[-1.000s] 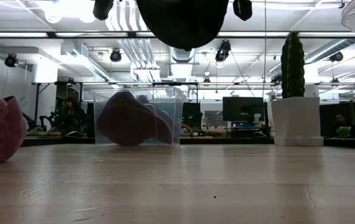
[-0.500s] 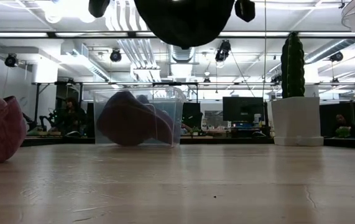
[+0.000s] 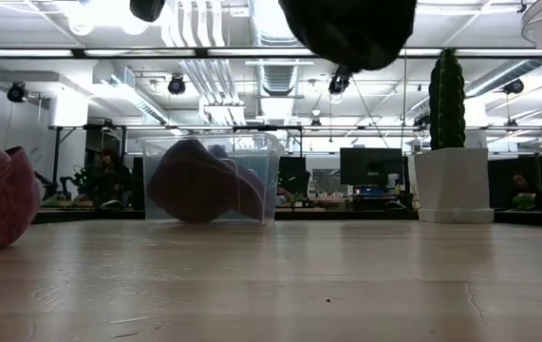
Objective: Pick and place caps into container
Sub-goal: Put the black cap into the bottom transparent container
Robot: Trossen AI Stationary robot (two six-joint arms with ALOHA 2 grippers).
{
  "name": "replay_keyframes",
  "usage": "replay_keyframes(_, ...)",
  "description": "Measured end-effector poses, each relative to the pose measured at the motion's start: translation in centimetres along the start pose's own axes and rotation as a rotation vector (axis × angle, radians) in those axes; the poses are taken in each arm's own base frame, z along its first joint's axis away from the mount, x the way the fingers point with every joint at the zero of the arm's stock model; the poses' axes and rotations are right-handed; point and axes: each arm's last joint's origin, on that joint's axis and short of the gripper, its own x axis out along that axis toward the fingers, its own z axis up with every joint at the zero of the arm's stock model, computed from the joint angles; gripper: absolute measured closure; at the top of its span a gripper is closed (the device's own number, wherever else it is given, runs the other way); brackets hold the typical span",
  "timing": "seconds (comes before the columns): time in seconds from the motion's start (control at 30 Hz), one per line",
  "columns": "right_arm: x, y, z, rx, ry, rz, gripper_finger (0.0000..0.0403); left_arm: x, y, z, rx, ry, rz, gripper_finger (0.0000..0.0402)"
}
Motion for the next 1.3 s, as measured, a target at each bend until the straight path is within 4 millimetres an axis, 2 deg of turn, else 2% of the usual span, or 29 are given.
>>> replay_keyframes(0.17,0.3,0.0,-0.5,0.01,0.113,0.088,0.0392,0.5,0.0,0.0,-0.145,0.132,-0.08,0.0211)
replay_keyframes(0.37,2.0,-0.2,-0.8,0.01,0.285,0.221,0.0391,2.0,0.0,-0.9,-0.272,0.284,-0.111,0.0211)
replay_keyframes(0.6,5.2,-0.6,-1.0,0.012,0.386,0.235,0.0391,5.0,0.2,-2.8,-0.376,0.414,-0.101,0.0211)
replay_keyframes(0.73,6.2,-0.6,-1.0,0.008,0.428,0.254,0.039,6.7,0.6,-4.0,-0.38,0.498,-0.079,0.0211)
replay_keyframes(0.83,6.4,-0.5,-0.8,0.005,0.429,0.265,0.039,7.9,1.0,-5.2,-0.403,0.6,-0.066,0.0211)
replay_keyframes(1.13,6.1,-0.3,-0.6,-0.005,0.419,0.269,0.039,10.7,0.6,-6.4,-0.409,0.609,-0.188,0.0213)
replay_keyframes(1.23,6.0,-0.3,-0.7,-0.002,0.423,0.267,0.039,11.1,0.6,-6.7,-0.413,0.641,-0.203,0.0236)
replay_keyframes(1.3,6.0,-0.3,-0.7,0.0,0.425,0.265,0.039,11.3,0.7,-7.1,-0.413,0.667,-0.2,0.0271)
